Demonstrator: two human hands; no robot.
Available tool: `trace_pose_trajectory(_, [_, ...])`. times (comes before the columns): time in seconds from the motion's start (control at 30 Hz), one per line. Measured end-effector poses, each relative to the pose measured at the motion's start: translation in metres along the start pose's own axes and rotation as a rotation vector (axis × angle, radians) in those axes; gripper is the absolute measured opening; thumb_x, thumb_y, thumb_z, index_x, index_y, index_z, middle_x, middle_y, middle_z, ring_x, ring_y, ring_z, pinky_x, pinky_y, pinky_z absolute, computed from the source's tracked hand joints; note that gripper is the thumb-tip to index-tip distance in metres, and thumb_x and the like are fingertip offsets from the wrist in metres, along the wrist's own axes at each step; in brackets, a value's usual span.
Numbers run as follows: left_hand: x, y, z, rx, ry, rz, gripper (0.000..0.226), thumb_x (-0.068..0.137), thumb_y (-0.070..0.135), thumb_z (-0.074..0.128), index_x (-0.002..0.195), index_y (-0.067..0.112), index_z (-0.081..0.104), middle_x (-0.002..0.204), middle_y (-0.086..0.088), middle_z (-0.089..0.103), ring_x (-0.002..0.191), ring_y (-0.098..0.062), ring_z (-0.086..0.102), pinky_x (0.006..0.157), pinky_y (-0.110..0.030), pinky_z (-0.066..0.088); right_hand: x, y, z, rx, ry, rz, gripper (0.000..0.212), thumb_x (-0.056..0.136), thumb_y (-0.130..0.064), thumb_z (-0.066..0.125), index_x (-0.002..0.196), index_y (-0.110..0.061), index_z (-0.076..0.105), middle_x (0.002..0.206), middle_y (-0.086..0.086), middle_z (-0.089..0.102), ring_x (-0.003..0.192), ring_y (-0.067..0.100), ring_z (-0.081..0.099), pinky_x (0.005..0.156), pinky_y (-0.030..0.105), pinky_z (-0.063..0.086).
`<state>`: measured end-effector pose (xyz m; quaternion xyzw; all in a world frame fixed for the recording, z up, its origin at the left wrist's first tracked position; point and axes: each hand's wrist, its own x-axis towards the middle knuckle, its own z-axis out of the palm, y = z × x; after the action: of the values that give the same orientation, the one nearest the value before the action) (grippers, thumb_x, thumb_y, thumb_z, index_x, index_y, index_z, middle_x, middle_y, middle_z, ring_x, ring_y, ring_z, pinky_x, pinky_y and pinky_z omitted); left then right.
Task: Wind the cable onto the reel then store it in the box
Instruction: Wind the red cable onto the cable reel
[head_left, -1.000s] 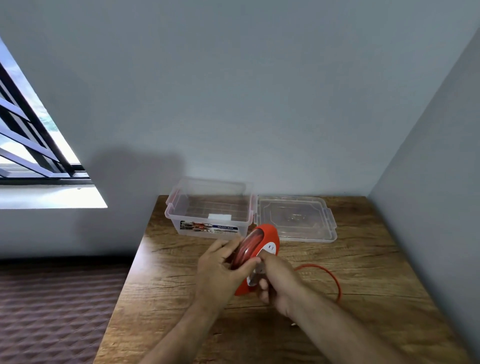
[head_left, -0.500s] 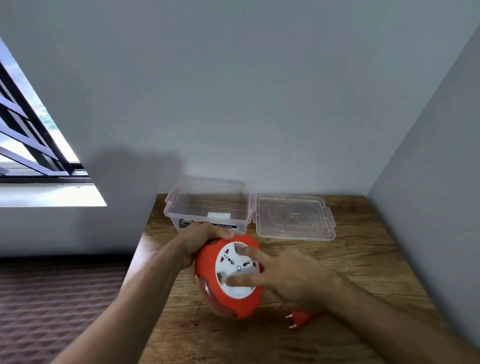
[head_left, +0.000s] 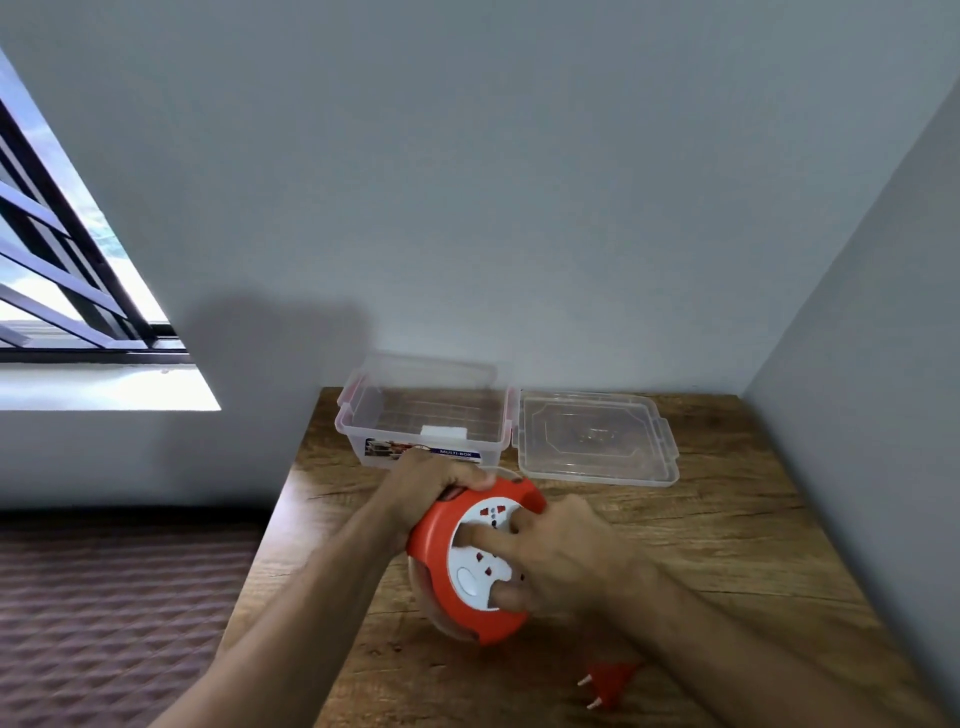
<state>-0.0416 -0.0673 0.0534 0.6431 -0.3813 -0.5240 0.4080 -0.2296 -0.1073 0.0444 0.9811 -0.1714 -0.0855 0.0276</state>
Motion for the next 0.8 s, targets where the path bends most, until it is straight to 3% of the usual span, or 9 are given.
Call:
trace_pose_trajectory(0.07, [-0.002,-0.008,0.0,-0.105,0.028,0.062,0.014,0.084,0.016,0.076,0.093,0.015,0.086,0.092,-0.019,0.082,0.08,-0.035,0.079,0.072,-0.039,0.064,0.0,-0.003,0.0,0.085,0.055,0.114,0.072,0.092,-0.066,0.045,0.152,-0.034,0.022,0.137,0.011,0.06,0.116,0.033,0.061,0.089,0.041,0.052])
trace_pose_trajectory(0.17, [-0.002,-0.02,0.007,-0.313,0.163,0.147,0.012,0.084,0.005,0.073,0.088,0.009,0.084,0.089,-0.019,0.081,0.082,-0.04,0.076,0.071,-0.044,0.062,0.001,-0.008,0.001,0.209,0.236,0.37,0.072,0.083,-0.07,0.051,0.145,-0.037,0.034,0.112,0.002,0.073,0.097,0.025,0.07,0.075,0.028,0.047])
trace_pose_trajectory(0.27, [-0.005,-0.024,0.025,-0.447,0.314,0.228,0.018,0.083,-0.001,0.073,0.093,0.008,0.085,0.092,-0.018,0.082,0.083,-0.038,0.078,0.073,-0.048,0.065,0.007,-0.016,0.008,0.625,0.345,0.698,0.073,0.077,-0.065,0.063,0.139,-0.036,0.039,0.123,0.001,0.068,0.104,0.025,0.068,0.075,0.029,0.055])
trace_pose_trajectory(0.4, [-0.007,-0.029,0.042,-0.369,0.416,0.33,0.018,0.082,0.003,0.079,0.092,0.016,0.087,0.088,-0.02,0.081,0.079,-0.042,0.078,0.071,-0.054,0.066,0.015,-0.026,0.017,1.229,0.479,0.965,0.064,0.083,-0.048,0.072,0.137,-0.026,0.045,0.131,0.003,0.062,0.105,0.02,0.064,0.068,0.024,0.057])
trace_pose_trajectory(0.5, [-0.005,-0.03,0.041,-0.278,0.418,0.328,0.017,0.083,0.009,0.081,0.099,0.012,0.085,0.088,-0.012,0.083,0.077,-0.033,0.081,0.07,-0.052,0.066,0.015,-0.026,0.018,1.331,0.447,0.986,0.061,0.086,-0.045,0.072,0.136,-0.021,0.045,0.128,0.003,0.062,0.095,0.019,0.067,0.061,0.028,0.06])
trace_pose_trajectory(0.6, [-0.003,-0.031,0.033,-0.368,0.403,0.202,0.016,0.086,0.011,0.079,0.101,0.013,0.084,0.089,-0.009,0.084,0.077,-0.031,0.081,0.068,-0.046,0.067,0.008,-0.011,0.008,1.162,0.303,0.851,0.063,0.089,-0.06,0.062,0.138,-0.024,0.045,0.12,0.001,0.066,0.067,0.014,0.071,0.047,0.027,0.056])
trace_pose_trajectory(0.7, [0.006,-0.034,0.015,-0.427,0.34,0.074,0.017,0.086,0.009,0.077,0.1,0.0,0.08,0.1,-0.029,0.078,0.087,-0.047,0.077,0.078,-0.055,0.063,-0.006,0.011,-0.004,0.449,0.246,0.624,0.05,0.096,-0.06,0.049,0.138,-0.032,0.049,0.122,-0.002,0.07,0.091,0.014,0.071,0.073,0.03,0.06])
trace_pose_trajectory(0.8, [0.014,-0.034,-0.006,-0.399,0.174,0.017,0.037,0.078,0.013,0.081,0.11,-0.005,0.073,0.113,-0.036,0.072,0.086,-0.045,0.074,0.076,-0.051,0.063,-0.021,0.026,-0.004,0.118,0.197,0.193,0.05,0.097,-0.042,0.059,0.144,-0.037,0.042,0.141,0.002,0.056,0.104,0.023,0.068,0.079,0.037,0.06])
